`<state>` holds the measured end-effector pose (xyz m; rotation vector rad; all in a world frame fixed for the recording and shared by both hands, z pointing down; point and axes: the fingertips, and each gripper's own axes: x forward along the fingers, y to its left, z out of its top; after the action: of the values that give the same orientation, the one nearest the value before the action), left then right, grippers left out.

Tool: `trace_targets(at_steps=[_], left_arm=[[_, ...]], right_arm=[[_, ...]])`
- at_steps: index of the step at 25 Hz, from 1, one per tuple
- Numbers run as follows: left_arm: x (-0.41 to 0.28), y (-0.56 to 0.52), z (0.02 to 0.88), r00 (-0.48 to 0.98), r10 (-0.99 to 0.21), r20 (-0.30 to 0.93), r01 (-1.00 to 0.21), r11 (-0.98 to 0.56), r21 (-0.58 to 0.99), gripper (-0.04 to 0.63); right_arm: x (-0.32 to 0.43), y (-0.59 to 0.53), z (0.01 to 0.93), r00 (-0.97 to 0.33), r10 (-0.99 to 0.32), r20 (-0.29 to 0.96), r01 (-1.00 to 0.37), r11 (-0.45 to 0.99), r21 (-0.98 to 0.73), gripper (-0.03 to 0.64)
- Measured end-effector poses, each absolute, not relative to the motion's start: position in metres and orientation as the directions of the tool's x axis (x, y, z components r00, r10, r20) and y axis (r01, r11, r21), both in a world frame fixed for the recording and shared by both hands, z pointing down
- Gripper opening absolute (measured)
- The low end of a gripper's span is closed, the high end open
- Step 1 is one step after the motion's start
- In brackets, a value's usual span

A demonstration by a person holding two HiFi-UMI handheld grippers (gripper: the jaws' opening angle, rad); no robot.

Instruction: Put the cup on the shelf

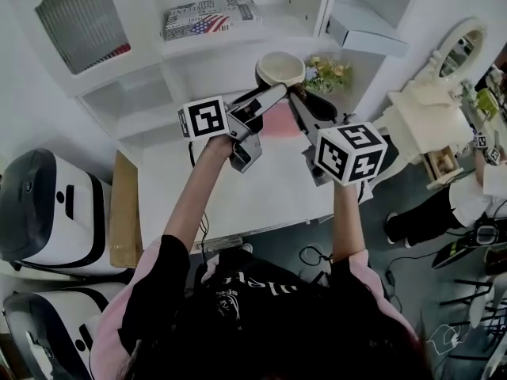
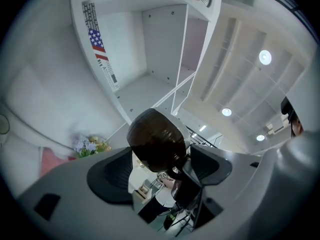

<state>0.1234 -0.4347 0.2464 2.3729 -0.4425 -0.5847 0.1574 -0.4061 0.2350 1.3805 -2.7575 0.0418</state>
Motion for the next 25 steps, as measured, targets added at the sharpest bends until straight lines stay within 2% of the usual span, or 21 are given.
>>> trace_targets(at_steps=[12, 20, 25], left_arm=[[0.126, -0.53, 0.199, 0.84, -0.456, -0.296, -0.171, -0.739, 0.652, 0.364], [0.134, -0.567, 0.205, 0.843, -0.47, -0.262, -0.183, -0.708, 0.682, 0.364], [0.137, -0.575, 0.206, 0.834, -0.467, -0.292, -0.131, -0.684, 0.717, 0.361]], right_arm=[[0.159, -0.498, 0.187, -0.512, -0.859, -0.02, -0.858, 0.512, -0.034, 0.083], [0.166, -0.535, 0.189, -0.479, -0.878, -0.009, -0.877, 0.478, -0.051, 0.082], [0.17, -0.547, 0.188, -0.444, -0.896, -0.007, -0.895, 0.444, -0.036, 0.082]])
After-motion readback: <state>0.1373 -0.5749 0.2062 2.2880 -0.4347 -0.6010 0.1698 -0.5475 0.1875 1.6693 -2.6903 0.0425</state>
